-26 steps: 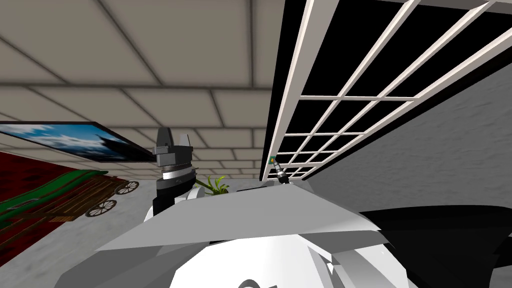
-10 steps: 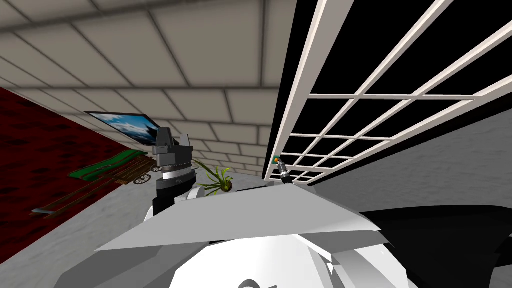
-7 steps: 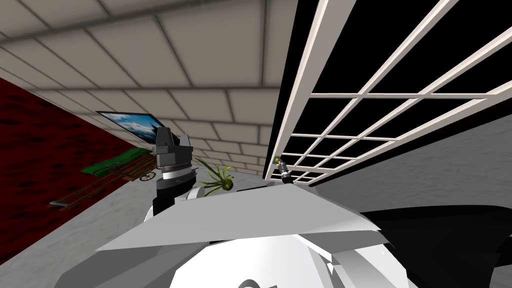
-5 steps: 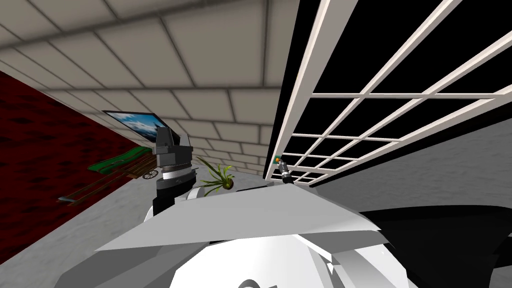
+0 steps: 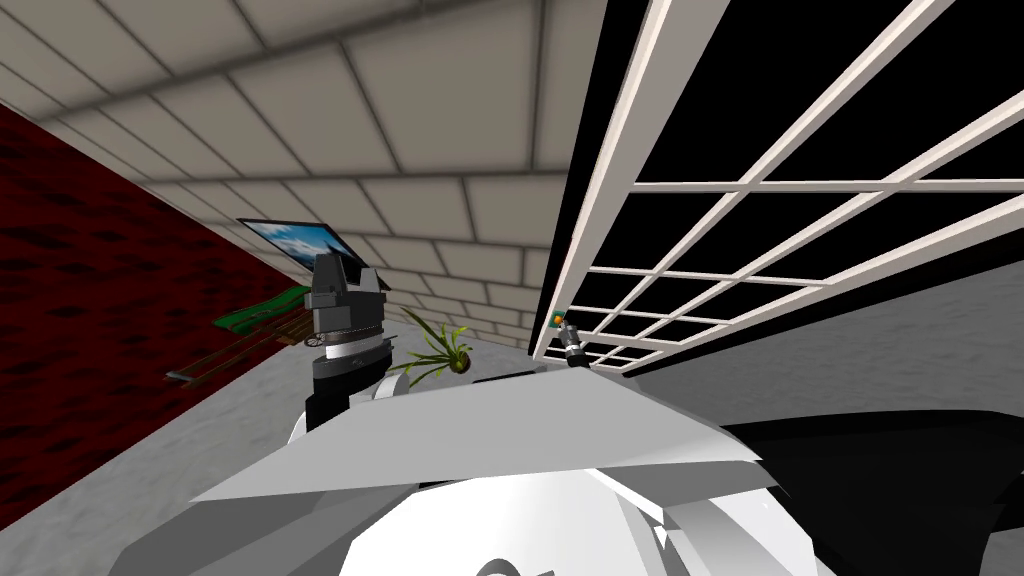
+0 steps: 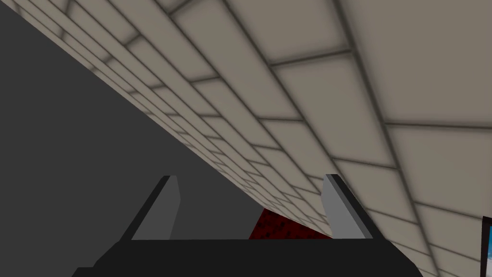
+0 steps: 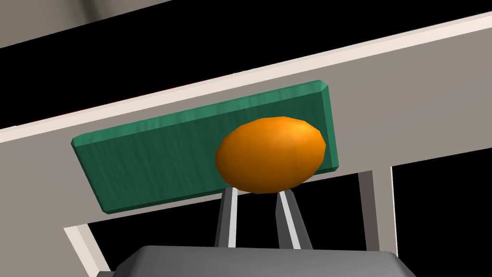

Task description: Pull the door open

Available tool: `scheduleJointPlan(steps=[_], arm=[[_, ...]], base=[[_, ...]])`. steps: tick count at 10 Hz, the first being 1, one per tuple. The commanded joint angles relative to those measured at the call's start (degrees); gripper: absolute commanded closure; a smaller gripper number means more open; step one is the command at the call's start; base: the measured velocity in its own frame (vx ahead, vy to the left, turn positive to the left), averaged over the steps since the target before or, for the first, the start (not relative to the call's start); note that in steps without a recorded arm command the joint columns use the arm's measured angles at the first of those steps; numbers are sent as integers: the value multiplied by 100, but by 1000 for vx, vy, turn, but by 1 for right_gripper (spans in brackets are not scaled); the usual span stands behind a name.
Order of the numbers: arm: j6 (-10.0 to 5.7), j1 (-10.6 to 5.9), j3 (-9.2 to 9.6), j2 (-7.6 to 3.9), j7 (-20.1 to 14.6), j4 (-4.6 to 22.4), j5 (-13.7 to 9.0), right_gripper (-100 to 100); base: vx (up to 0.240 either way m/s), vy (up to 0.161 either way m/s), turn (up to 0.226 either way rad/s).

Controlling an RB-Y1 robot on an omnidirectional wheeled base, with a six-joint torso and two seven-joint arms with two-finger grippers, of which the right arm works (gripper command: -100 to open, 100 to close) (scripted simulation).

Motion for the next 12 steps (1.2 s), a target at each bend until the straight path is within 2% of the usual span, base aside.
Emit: scheduleJointPlan(steps=[1, 2, 3, 6, 8, 11, 12], arm=[[-99, -121, 89, 39, -286, 42, -86, 100], [-99, -121, 89, 39, -313, 42, -86, 100], [-101, -122, 103, 17, -521, 52, -193, 100], [-101, -122, 103, 17, -551, 52, -193, 100], [-106, -122, 133, -26, -959, 71, -405, 100], [-107, -123, 147, -46, -1265, 81, -505, 100], [-102, -124, 84, -97, -1413, 342, -592, -100]], base=[[-32, 9, 71], [-34, 1, 67], [-43, -1, 98], [-10, 6, 17], [-34, 10, 109], [-40, 8, 66], [-32, 11, -6]])
